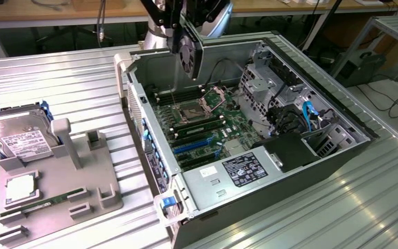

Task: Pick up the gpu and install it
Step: 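Pick up the gpu and move the gpu toward the slot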

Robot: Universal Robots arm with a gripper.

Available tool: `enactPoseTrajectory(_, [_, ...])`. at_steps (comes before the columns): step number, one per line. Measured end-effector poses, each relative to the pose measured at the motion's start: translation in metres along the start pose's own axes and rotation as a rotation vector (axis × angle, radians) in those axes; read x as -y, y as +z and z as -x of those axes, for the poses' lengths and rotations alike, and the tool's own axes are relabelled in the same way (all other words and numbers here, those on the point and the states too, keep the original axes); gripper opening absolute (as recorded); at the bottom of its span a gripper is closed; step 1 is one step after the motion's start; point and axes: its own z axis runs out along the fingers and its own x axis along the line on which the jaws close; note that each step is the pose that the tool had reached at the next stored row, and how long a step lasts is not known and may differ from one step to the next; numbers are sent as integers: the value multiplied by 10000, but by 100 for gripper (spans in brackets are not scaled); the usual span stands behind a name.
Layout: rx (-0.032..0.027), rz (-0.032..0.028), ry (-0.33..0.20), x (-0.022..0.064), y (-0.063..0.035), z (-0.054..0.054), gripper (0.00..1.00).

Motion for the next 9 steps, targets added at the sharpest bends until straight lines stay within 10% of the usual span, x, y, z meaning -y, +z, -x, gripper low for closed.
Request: enactPoseTrajectory(9, [0,0,0,-3,5,122,28])
